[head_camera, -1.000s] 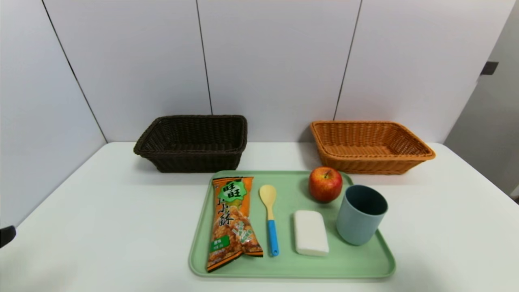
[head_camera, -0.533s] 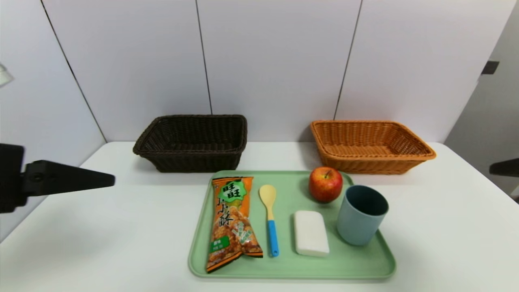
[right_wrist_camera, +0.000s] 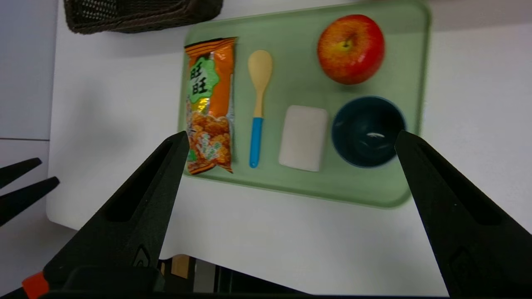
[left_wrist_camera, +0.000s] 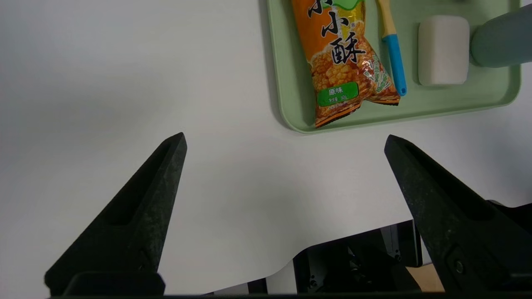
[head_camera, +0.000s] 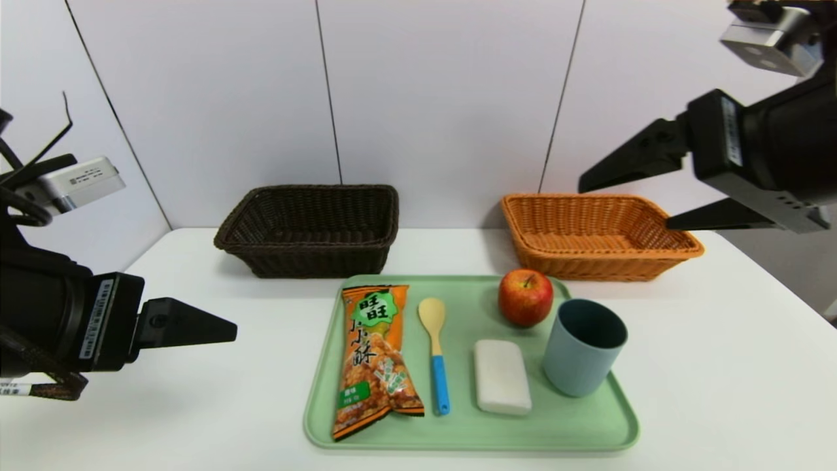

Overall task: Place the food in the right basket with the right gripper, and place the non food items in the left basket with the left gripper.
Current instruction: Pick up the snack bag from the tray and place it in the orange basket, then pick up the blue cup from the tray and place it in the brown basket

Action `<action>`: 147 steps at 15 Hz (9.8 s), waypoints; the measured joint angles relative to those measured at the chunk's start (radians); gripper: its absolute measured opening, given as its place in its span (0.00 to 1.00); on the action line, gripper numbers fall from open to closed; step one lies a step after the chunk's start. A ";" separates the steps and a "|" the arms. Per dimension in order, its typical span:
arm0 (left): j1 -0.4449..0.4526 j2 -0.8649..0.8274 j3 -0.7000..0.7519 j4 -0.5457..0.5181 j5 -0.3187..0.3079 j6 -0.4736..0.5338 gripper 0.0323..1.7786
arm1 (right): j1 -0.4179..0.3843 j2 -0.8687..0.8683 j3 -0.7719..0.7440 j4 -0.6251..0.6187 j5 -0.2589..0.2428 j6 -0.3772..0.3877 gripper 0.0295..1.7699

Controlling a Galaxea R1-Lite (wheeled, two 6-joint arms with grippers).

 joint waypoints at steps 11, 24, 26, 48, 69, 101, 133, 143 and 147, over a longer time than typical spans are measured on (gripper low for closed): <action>0.030 -0.202 0.160 0.000 -0.001 -0.024 0.95 | 0.278 0.350 -0.122 -0.137 -0.009 0.051 0.97; 0.046 -0.286 0.206 0.010 -0.025 -0.026 0.95 | 0.348 0.625 -0.124 -0.306 -0.131 0.036 0.97; 0.046 -0.288 0.208 0.010 -0.030 -0.026 0.95 | 0.359 0.653 -0.126 -0.311 -0.140 0.032 0.97; 0.047 -0.312 0.242 0.003 -0.063 -0.026 0.95 | 0.342 0.803 -0.126 -0.399 -0.231 0.013 0.56; 0.046 -0.297 0.245 -0.003 -0.108 -0.025 0.95 | -0.119 0.309 -0.120 -0.376 -0.040 -0.020 0.24; 0.046 -0.297 0.254 -0.066 -0.160 -0.069 0.95 | -0.591 0.602 -0.122 -0.540 0.252 0.834 0.76; -0.390 0.510 0.690 -1.833 -0.297 0.235 0.95 | -0.394 -0.246 0.354 -0.362 -0.039 -0.090 0.96; -0.493 0.757 0.548 -1.935 -0.209 0.399 0.95 | -0.429 -0.365 0.660 -0.736 -0.033 -0.443 0.96; -0.499 0.807 0.447 -1.899 -0.189 0.431 0.95 | -0.443 -0.386 0.759 -0.901 -0.037 -0.523 0.96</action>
